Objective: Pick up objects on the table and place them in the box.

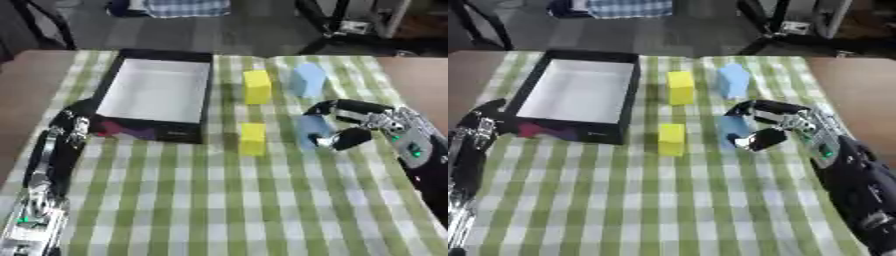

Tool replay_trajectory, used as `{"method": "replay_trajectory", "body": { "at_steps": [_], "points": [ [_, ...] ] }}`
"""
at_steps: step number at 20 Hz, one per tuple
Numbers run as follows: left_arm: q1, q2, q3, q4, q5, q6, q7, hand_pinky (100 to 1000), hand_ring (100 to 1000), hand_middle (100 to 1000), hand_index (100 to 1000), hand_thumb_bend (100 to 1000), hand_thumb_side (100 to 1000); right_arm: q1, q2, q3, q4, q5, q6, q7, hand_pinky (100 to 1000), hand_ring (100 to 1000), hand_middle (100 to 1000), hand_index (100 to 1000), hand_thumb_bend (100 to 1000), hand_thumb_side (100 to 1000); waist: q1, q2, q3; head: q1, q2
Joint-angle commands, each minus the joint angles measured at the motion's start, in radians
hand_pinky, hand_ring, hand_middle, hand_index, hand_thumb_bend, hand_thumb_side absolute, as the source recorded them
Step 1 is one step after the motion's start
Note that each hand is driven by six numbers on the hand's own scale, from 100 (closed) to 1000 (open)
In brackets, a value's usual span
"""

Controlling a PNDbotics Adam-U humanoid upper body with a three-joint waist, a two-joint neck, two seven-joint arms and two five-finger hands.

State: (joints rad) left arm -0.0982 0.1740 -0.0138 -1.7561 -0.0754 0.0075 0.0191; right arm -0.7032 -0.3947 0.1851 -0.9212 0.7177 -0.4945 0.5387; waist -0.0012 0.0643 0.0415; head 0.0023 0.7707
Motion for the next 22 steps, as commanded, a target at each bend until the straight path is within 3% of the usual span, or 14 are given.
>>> {"method": "replay_trajectory", "body": {
  "at_steps": [1, 5, 8, 11, 12, 15, 22],
  "points": [
    [-0.014, 0.006, 0.004, -0.014, 0.000, -0.003, -0.003, 791, 563, 573, 838, 109, 758, -0.016, -0.022, -0.009, 0.004, 0.011, -0.001, -0.004, 911, 861, 834, 863, 127, 520, 0.011, 0.004, 0.000, 0.002, -0.001],
    [-0.015, 0.006, 0.004, -0.014, 0.000, -0.004, -0.003, 790, 563, 573, 838, 110, 757, -0.016, -0.021, -0.009, 0.007, 0.017, -0.003, -0.004, 907, 845, 795, 838, 100, 463, 0.010, 0.005, 0.001, 0.001, -0.001],
    [-0.015, 0.006, 0.004, -0.013, 0.000, -0.004, -0.003, 790, 563, 573, 838, 109, 758, -0.016, -0.020, -0.009, 0.008, 0.021, -0.005, -0.006, 902, 821, 742, 811, 100, 361, 0.010, 0.004, 0.001, 0.001, -0.001],
    [-0.016, 0.006, 0.004, -0.013, 0.000, -0.004, -0.003, 791, 562, 573, 838, 110, 757, -0.015, -0.021, -0.011, 0.002, 0.019, -0.007, -0.019, 892, 800, 643, 727, 100, 251, 0.010, 0.004, 0.002, 0.002, -0.001],
    [-0.016, 0.006, 0.004, -0.013, 0.000, -0.004, -0.003, 791, 562, 573, 838, 110, 757, -0.015, -0.021, -0.011, -0.001, 0.017, -0.009, -0.025, 892, 800, 643, 727, 100, 251, 0.010, 0.004, 0.002, 0.002, -0.001],
    [-0.016, 0.006, 0.004, -0.013, 0.001, -0.004, -0.002, 790, 562, 573, 838, 110, 757, -0.017, -0.022, -0.012, -0.022, -0.002, -0.017, -0.057, 876, 766, 498, 569, 100, 152, 0.009, 0.003, 0.001, 0.002, -0.001],
    [-0.014, 0.008, 0.004, -0.013, 0.000, -0.004, -0.002, 790, 561, 573, 838, 110, 758, -0.050, -0.031, -0.001, -0.144, -0.109, -0.025, -0.050, 874, 751, 439, 496, 100, 112, 0.007, 0.002, 0.001, 0.005, -0.001]
  ]
}}
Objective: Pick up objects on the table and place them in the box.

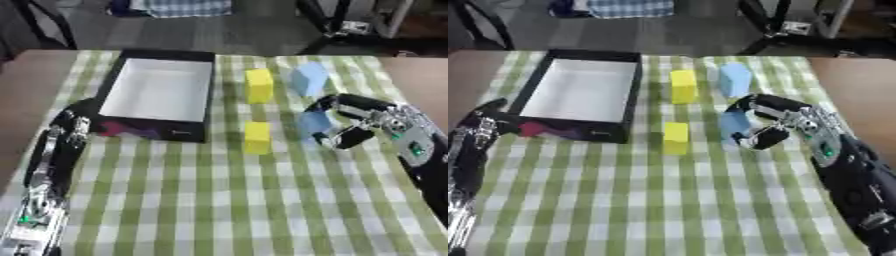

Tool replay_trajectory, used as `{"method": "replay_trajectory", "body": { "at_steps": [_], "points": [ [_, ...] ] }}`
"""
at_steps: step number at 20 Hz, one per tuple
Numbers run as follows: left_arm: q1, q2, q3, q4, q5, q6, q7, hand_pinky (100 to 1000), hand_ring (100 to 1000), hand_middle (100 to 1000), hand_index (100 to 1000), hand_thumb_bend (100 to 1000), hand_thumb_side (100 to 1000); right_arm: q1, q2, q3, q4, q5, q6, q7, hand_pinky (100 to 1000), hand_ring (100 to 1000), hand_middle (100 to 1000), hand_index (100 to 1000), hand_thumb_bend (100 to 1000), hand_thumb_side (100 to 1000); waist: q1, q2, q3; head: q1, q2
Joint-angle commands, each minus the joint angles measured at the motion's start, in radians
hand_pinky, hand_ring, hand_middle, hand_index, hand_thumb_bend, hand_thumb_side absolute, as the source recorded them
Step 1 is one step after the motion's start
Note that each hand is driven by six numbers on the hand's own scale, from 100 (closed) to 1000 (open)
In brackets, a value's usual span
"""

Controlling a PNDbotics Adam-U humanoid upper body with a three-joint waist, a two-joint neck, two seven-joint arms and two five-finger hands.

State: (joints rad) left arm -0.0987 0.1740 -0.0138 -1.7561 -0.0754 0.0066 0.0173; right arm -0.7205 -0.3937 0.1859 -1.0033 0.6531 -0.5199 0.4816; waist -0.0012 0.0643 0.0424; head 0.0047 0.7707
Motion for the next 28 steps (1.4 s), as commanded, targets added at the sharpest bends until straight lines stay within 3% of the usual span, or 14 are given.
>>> {"method": "replay_trajectory", "body": {
  "at_steps": [1, 5, 10, 14, 15, 16, 22, 28],
  "points": [
    [-0.014, 0.009, 0.005, -0.013, 0.000, -0.003, 0.000, 790, 561, 573, 838, 110, 757, -0.044, -0.032, -0.003, -0.079, -0.066, 0.005, 0.014, 874, 750, 438, 494, 100, 100, 0.006, 0.002, 0.000, 0.003, -0.001],
    [-0.015, 0.009, 0.004, -0.012, 0.000, -0.002, -0.001, 790, 561, 573, 837, 111, 757, -0.094, -0.017, -0.013, -0.109, -0.109, 0.032, 0.033, 874, 748, 437, 493, 100, 100, 0.005, -0.001, 0.002, 0.003, -0.001],
    [-0.026, 0.006, -0.007, -0.010, 0.004, -0.004, -0.011, 790, 560, 572, 837, 111, 757, -0.167, 0.052, -0.037, -0.066, -0.085, 0.053, 0.025, 877, 748, 438, 495, 100, 100, 0.006, 0.002, 0.020, -0.020, -0.001],
    [-0.046, 0.000, -0.028, -0.011, 0.011, -0.006, -0.032, 791, 561, 572, 837, 112, 757, -0.213, 0.115, -0.045, -0.025, -0.053, 0.052, 0.016, 880, 749, 442, 500, 100, 100, 0.008, 0.010, 0.054, -0.065, -0.001],
    [-0.051, -0.002, -0.033, -0.012, 0.013, -0.006, -0.037, 791, 561, 572, 837, 112, 756, -0.221, 0.127, -0.046, -0.017, -0.047, 0.049, 0.014, 881, 750, 443, 503, 100, 201, 0.009, 0.012, 0.062, -0.074, -0.001],
    [-0.058, -0.004, -0.038, -0.013, 0.015, -0.007, -0.042, 791, 561, 572, 837, 112, 756, -0.229, 0.141, -0.046, -0.008, -0.040, 0.048, 0.014, 882, 751, 449, 507, 100, 100, 0.009, 0.015, 0.075, -0.088, -0.001],
    [-0.095, -0.018, -0.070, -0.014, 0.026, -0.008, -0.077, 790, 561, 572, 837, 112, 756, -0.262, 0.220, -0.064, 0.069, 0.027, 0.056, 0.008, 886, 759, 480, 543, 100, 125, 0.012, 0.033, 0.141, -0.161, -0.019],
    [-0.115, -0.026, -0.088, -0.013, 0.033, -0.009, -0.098, 790, 561, 572, 837, 114, 756, -0.275, 0.278, -0.078, 0.117, 0.088, 0.050, -0.033, 886, 765, 516, 585, 100, 132, 0.006, 0.043, 0.180, -0.210, -0.037]
  ]
}}
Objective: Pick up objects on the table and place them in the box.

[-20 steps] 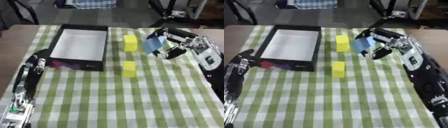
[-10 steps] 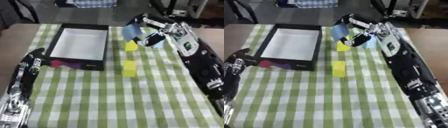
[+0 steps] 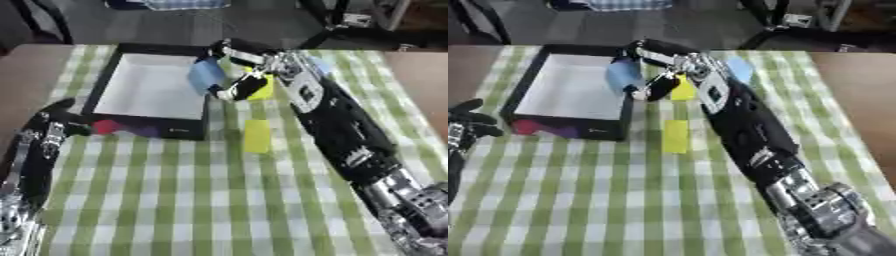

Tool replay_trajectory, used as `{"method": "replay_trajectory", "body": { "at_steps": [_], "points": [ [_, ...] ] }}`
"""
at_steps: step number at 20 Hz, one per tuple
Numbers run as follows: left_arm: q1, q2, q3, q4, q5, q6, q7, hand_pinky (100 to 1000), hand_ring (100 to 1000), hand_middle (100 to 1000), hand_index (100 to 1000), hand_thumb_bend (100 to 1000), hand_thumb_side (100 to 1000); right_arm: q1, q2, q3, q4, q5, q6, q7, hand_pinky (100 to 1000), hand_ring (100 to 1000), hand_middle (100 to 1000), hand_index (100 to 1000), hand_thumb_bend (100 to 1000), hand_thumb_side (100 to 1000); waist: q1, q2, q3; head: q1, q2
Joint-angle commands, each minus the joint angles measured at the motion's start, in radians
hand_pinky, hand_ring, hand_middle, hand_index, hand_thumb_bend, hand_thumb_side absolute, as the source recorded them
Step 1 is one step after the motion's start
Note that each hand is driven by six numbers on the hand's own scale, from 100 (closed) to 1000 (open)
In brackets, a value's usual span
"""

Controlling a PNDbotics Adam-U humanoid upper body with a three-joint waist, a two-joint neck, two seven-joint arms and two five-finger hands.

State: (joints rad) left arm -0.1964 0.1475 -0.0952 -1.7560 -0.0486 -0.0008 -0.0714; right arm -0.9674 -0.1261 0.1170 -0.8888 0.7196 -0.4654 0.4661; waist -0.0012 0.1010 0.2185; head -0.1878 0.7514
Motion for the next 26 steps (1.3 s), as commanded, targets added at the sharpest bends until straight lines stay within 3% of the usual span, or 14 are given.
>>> {"method": "replay_trajectory", "body": {
  "at_steps": [1, 5, 7, 9, 11, 12, 13, 14, 19, 22, 26],
  "points": [
    [-0.019, 0.000, -0.008, -0.013, 0.006, -0.002, -0.012, 790, 561, 572, 837, 114, 756, -0.029, 0.017, -0.008, 0.003, 0.028, -0.008, -0.023, 886, 766, 520, 590, 100, 132, 0.005, 0.008, 0.008, -0.023, -0.020],
    [-0.025, -0.005, -0.012, -0.011, 0.008, -0.003, -0.019, 790, 561, 572, 837, 115, 756, -0.034, 0.034, 0.003, -0.005, 0.041, -0.024, -0.039, 886, 773, 559, 637, 100, 138, 0.002, 0.007, 0.021, -0.033, -0.023],
    [-0.028, -0.008, -0.015, -0.010, 0.009, -0.003, -0.022, 790, 561, 572, 837, 115, 756, -0.033, 0.042, 0.013, -0.008, 0.050, -0.031, -0.036, 889, 783, 619, 711, 100, 170, 0.002, 0.007, 0.025, -0.035, -0.023],
    [-0.032, -0.011, -0.018, -0.008, 0.009, -0.004, -0.026, 790, 561, 572, 837, 115, 757, -0.031, 0.050, 0.021, -0.010, 0.067, -0.039, -0.030, 894, 811, 743, 789, 100, 290, 0.001, 0.006, 0.030, -0.039, -0.025],
    [-0.035, -0.014, -0.020, -0.007, 0.010, -0.004, -0.029, 790, 561, 572, 837, 114, 757, -0.028, 0.056, 0.026, -0.012, 0.085, -0.048, -0.031, 904, 854, 853, 876, 128, 490, 0.000, 0.006, 0.033, -0.042, -0.026],
    [-0.035, -0.014, -0.020, -0.007, 0.010, -0.004, -0.029, 790, 561, 572, 837, 114, 757, -0.028, 0.056, 0.029, -0.014, 0.099, -0.051, -0.035, 911, 873, 892, 908, 238, 579, 0.000, 0.006, 0.034, -0.043, -0.025],
    [-0.036, -0.015, -0.020, -0.006, 0.009, -0.005, -0.030, 790, 561, 572, 837, 114, 757, -0.027, 0.056, 0.032, -0.018, 0.117, -0.052, -0.041, 912, 875, 896, 911, 254, 590, -0.001, 0.006, 0.034, -0.043, -0.025],
    [-0.036, -0.015, -0.020, -0.006, 0.010, -0.005, -0.030, 790, 561, 571, 837, 114, 758, -0.027, 0.055, 0.032, -0.024, 0.135, -0.050, -0.056, 913, 887, 926, 932, 349, 672, -0.002, 0.006, 0.034, -0.044, -0.025],
    [-0.035, -0.015, -0.020, -0.005, 0.009, -0.005, -0.031, 789, 560, 570, 836, 114, 758, -0.023, 0.050, 0.033, -0.047, 0.206, -0.018, -0.200, 906, 884, 943, 933, 396, 714, -0.004, 0.006, 0.031, -0.044, -0.028],
    [-0.033, -0.013, -0.019, -0.005, 0.009, -0.005, -0.030, 789, 560, 570, 836, 114, 758, -0.020, 0.043, 0.037, -0.053, 0.224, -0.003, -0.267, 905, 879, 935, 932, 369, 692, -0.004, 0.005, 0.026, -0.043, -0.027],
    [-0.024, -0.008, -0.013, -0.004, 0.007, -0.005, -0.024, 789, 560, 570, 836, 114, 759, -0.022, 0.000, 0.031, -0.073, 0.190, 0.003, -0.299, 902, 864, 912, 923, 315, 665, -0.005, -0.002, 0.008, -0.036, -0.024]
  ]
}}
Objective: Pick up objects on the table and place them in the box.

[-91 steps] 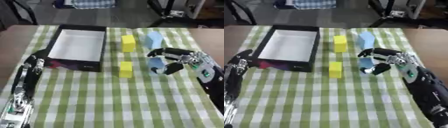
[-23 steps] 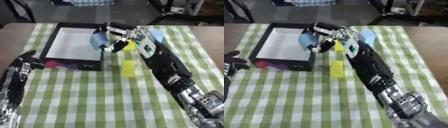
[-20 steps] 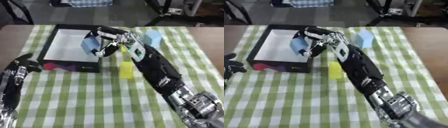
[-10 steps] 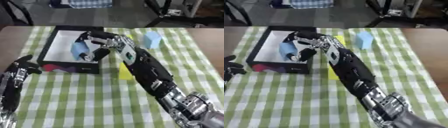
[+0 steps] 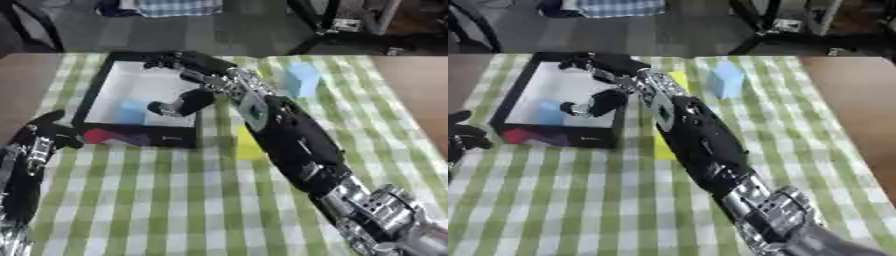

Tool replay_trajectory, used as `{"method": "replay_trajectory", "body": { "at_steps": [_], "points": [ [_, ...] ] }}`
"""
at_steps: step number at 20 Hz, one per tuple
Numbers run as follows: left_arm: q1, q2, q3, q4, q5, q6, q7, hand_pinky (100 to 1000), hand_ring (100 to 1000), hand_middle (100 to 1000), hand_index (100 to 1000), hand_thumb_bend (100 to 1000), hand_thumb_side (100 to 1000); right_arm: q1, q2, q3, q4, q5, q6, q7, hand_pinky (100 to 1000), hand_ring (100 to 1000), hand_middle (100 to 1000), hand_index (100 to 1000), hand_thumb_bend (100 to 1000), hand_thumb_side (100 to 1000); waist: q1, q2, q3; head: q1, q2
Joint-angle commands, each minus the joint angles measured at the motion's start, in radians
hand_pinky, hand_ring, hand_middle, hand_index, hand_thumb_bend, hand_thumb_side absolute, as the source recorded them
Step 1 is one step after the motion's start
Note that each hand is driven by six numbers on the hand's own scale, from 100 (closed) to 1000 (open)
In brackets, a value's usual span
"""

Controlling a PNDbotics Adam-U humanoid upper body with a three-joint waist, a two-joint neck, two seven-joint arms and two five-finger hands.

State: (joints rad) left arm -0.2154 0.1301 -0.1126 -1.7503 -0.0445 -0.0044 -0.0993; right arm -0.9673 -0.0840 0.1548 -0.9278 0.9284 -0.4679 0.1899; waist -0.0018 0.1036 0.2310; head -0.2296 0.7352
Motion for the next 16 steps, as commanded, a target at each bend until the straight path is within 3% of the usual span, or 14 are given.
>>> {"method": "replay_trajectory", "body": {
  "at_steps": [1, 9, 16],
  "points": [
    [-0.001, 0.011, 0.007, -0.009, 0.002, -0.001, 0.006, 789, 560, 570, 836, 114, 758, -0.022, -0.061, -0.014, -0.038, -0.036, 0.013, -0.028, 902, 864, 912, 923, 316, 663, -0.005, -0.007, -0.010, 0.007, -0.007],
    [0.025, 0.028, 0.025, -0.005, -0.007, 0.000, 0.023, 789, 559, 570, 836, 113, 760, 0.002, -0.217, -0.120, 0.038, -0.137, 0.164, -0.092, 912, 869, 915, 913, 245, 670, -0.012, -0.021, -0.060, 0.038, -0.007],
    [0.032, 0.034, 0.030, -0.004, -0.012, 0.001, 0.029, 789, 559, 570, 836, 113, 760, 0.024, -0.285, -0.184, 0.172, -0.091, 0.294, -0.139, 927, 898, 920, 919, 234, 704, -0.009, -0.024, -0.076, 0.053, -0.001]
  ]
}}
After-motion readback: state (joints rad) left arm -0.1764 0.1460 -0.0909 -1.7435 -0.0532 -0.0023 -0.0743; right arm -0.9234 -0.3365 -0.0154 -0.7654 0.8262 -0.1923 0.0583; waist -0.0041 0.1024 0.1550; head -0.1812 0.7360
